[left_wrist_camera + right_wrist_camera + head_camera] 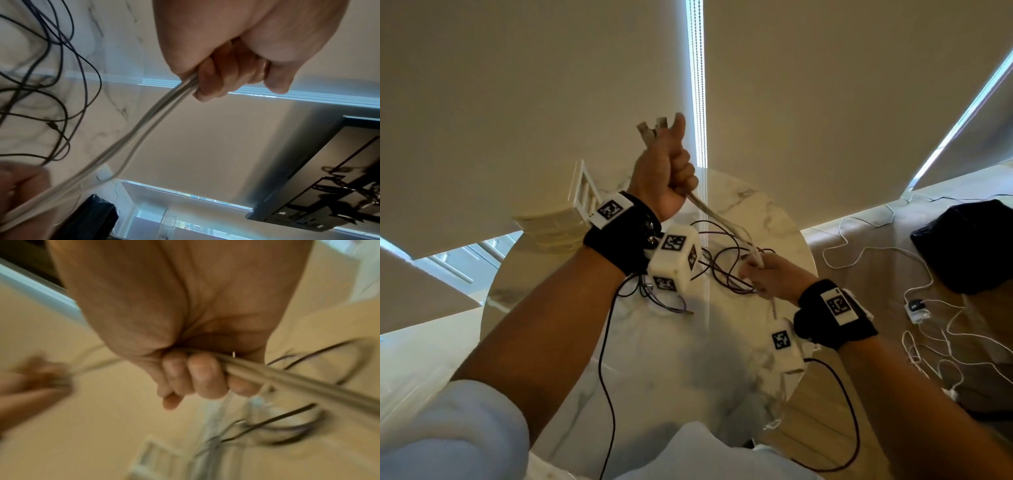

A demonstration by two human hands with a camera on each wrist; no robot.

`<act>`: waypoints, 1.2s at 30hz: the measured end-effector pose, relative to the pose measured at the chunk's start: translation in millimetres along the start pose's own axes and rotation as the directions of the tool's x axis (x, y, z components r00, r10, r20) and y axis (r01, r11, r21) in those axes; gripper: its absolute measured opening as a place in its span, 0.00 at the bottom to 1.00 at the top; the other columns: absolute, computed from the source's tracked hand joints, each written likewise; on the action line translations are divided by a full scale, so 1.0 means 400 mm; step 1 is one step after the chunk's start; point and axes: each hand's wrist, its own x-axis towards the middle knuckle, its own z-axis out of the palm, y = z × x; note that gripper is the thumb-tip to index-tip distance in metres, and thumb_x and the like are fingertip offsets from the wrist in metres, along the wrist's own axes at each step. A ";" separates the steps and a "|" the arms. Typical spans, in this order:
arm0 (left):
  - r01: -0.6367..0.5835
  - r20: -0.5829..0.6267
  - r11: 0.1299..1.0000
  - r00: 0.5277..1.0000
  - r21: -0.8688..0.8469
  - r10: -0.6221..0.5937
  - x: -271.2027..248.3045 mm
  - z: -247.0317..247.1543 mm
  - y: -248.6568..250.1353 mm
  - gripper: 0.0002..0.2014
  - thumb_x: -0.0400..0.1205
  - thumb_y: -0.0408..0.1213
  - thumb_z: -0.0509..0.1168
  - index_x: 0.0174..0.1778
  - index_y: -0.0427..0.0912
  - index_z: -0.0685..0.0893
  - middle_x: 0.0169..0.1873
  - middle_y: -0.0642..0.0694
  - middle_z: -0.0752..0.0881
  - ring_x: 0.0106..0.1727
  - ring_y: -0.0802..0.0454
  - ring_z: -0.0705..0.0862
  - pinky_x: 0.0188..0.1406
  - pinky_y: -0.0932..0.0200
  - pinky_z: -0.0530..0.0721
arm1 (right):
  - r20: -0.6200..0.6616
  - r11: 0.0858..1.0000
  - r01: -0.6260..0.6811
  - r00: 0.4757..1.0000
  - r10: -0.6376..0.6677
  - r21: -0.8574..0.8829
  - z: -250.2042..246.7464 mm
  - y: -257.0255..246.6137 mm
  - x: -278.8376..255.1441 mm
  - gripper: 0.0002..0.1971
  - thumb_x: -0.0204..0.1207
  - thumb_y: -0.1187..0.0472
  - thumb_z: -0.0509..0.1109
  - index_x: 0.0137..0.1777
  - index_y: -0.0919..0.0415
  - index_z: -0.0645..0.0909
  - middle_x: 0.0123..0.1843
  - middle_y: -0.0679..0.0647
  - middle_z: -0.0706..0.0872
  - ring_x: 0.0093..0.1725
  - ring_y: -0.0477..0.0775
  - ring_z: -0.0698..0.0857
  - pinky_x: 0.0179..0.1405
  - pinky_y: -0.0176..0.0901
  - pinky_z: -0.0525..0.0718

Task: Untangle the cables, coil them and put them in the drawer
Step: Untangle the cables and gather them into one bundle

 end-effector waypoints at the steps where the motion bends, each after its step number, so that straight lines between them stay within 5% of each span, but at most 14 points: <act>1: 0.009 0.015 1.000 1.000 0.005 -0.009 0.004 0.013 -0.003 0.25 0.84 0.50 0.62 0.24 0.51 0.60 0.14 0.54 0.57 0.17 0.57 0.53 0.14 0.63 0.57 | -0.102 0.995 -0.090 0.991 0.085 -0.049 -0.027 0.067 0.008 0.14 0.82 0.62 0.60 0.33 0.58 0.75 0.22 0.48 0.71 0.24 0.50 0.67 0.23 0.39 0.67; 5: 0.094 0.177 0.990 0.978 0.108 -0.113 -0.002 0.101 -0.086 0.28 0.85 0.50 0.59 0.17 0.50 0.63 0.13 0.54 0.58 0.17 0.57 0.53 0.16 0.62 0.56 | -0.497 0.934 -0.342 0.831 0.247 -0.107 -0.175 0.259 -0.013 0.11 0.84 0.63 0.57 0.43 0.61 0.78 0.38 0.59 0.79 0.39 0.57 0.77 0.40 0.44 0.75; 8: 0.140 0.259 0.980 0.950 0.141 -0.173 -0.007 0.168 -0.160 0.27 0.86 0.48 0.59 0.18 0.51 0.62 0.13 0.54 0.59 0.17 0.57 0.54 0.18 0.62 0.55 | -0.787 0.922 -0.375 0.538 0.303 0.098 -0.263 0.321 -0.091 0.12 0.84 0.63 0.54 0.51 0.71 0.77 0.45 0.68 0.78 0.46 0.63 0.77 0.43 0.48 0.73; 10: 0.151 0.264 0.980 0.948 0.128 -0.180 -0.003 0.191 -0.186 0.26 0.86 0.47 0.59 0.21 0.51 0.61 0.13 0.54 0.59 0.17 0.57 0.54 0.21 0.60 0.52 | -0.845 0.902 -0.413 0.432 0.315 0.125 -0.264 0.359 -0.149 0.12 0.84 0.62 0.54 0.55 0.69 0.77 0.48 0.69 0.79 0.51 0.68 0.80 0.47 0.53 0.73; 11: 0.149 0.267 0.981 0.947 0.124 -0.178 0.004 0.196 -0.195 0.25 0.86 0.47 0.59 0.22 0.51 0.61 0.13 0.54 0.59 0.17 0.57 0.54 0.22 0.59 0.52 | -0.834 0.884 -0.456 0.444 0.327 0.103 -0.253 0.381 -0.173 0.12 0.83 0.62 0.55 0.54 0.67 0.79 0.49 0.69 0.81 0.53 0.70 0.81 0.48 0.53 0.73; 14: 0.156 0.284 0.978 0.940 0.137 -0.190 0.021 0.205 -0.221 0.25 0.86 0.47 0.58 0.22 0.50 0.61 0.13 0.54 0.59 0.17 0.57 0.55 0.23 0.58 0.52 | -0.613 0.765 -0.635 0.649 0.452 -0.108 -0.213 0.449 -0.202 0.19 0.83 0.52 0.57 0.53 0.67 0.83 0.57 0.71 0.84 0.59 0.70 0.81 0.58 0.55 0.75; 16: 0.161 0.296 0.976 0.934 0.145 -0.199 0.026 0.216 -0.240 0.26 0.86 0.48 0.57 0.20 0.50 0.61 0.13 0.54 0.59 0.17 0.57 0.55 0.21 0.59 0.53 | -0.408 0.783 -0.622 0.711 0.573 0.017 -0.213 0.514 -0.197 0.25 0.77 0.40 0.58 0.45 0.63 0.83 0.52 0.69 0.85 0.50 0.66 0.83 0.55 0.57 0.79; 20: 0.186 0.340 0.974 0.914 0.131 -0.220 0.040 0.248 -0.274 0.27 0.86 0.50 0.56 0.19 0.50 0.60 0.13 0.54 0.59 0.16 0.58 0.56 0.17 0.62 0.58 | -0.316 0.725 -0.517 0.667 0.674 0.456 -0.254 0.581 -0.193 0.19 0.81 0.49 0.61 0.36 0.63 0.78 0.26 0.58 0.77 0.18 0.51 0.73 0.19 0.36 0.71; 23: 0.212 0.337 0.967 0.908 0.139 -0.247 0.041 0.253 -0.301 0.26 0.85 0.50 0.57 0.21 0.49 0.60 0.14 0.54 0.59 0.16 0.58 0.56 0.16 0.63 0.60 | -0.631 0.791 -0.273 0.486 0.605 0.548 -0.296 0.578 -0.187 0.10 0.81 0.56 0.60 0.41 0.58 0.78 0.40 0.64 0.83 0.34 0.56 0.79 0.35 0.49 0.80; 25: 0.221 0.353 0.960 0.896 0.170 -0.269 0.036 0.255 -0.332 0.24 0.85 0.49 0.58 0.24 0.49 0.61 0.13 0.54 0.60 0.16 0.59 0.57 0.16 0.63 0.59 | -0.805 0.848 -0.351 0.312 0.505 0.396 -0.306 0.600 -0.203 0.09 0.82 0.57 0.60 0.52 0.59 0.80 0.47 0.62 0.82 0.46 0.59 0.80 0.49 0.54 0.77; 28: 0.228 0.355 0.942 0.883 0.247 -0.307 0.020 0.261 -0.382 0.22 0.85 0.46 0.59 0.27 0.47 0.60 0.13 0.55 0.61 0.15 0.59 0.58 0.18 0.63 0.58 | -0.501 0.797 -0.548 0.631 0.593 0.254 -0.255 0.670 -0.220 0.14 0.82 0.65 0.62 0.66 0.65 0.76 0.40 0.56 0.79 0.39 0.56 0.79 0.39 0.46 0.77; 30: 0.216 0.335 0.928 0.888 0.305 -0.317 0.005 0.266 -0.414 0.22 0.82 0.38 0.63 0.23 0.47 0.64 0.14 0.54 0.62 0.16 0.58 0.60 0.19 0.63 0.61 | -0.271 0.712 -0.613 0.661 0.699 0.341 -0.212 0.717 -0.231 0.23 0.82 0.66 0.64 0.76 0.67 0.67 0.39 0.46 0.70 0.35 0.44 0.70 0.38 0.40 0.75; 33: 0.224 0.269 0.905 0.904 0.362 -0.332 -0.018 0.267 -0.458 0.24 0.76 0.25 0.64 0.14 0.48 0.72 0.15 0.54 0.66 0.21 0.55 0.64 0.27 0.60 0.68 | -0.330 0.740 -0.611 0.663 0.672 0.281 -0.186 0.715 -0.228 0.28 0.80 0.64 0.66 0.79 0.67 0.63 0.37 0.42 0.65 0.34 0.40 0.67 0.38 0.34 0.75; 36: 0.256 0.239 0.864 0.892 0.434 -0.384 -0.040 0.253 -0.496 0.26 0.77 0.24 0.64 0.13 0.48 0.71 0.15 0.52 0.65 0.23 0.53 0.65 0.32 0.56 0.67 | -0.317 0.854 -0.477 0.794 0.519 0.205 -0.198 0.640 -0.199 0.23 0.81 0.64 0.65 0.75 0.64 0.67 0.38 0.45 0.71 0.42 0.50 0.75 0.38 0.30 0.73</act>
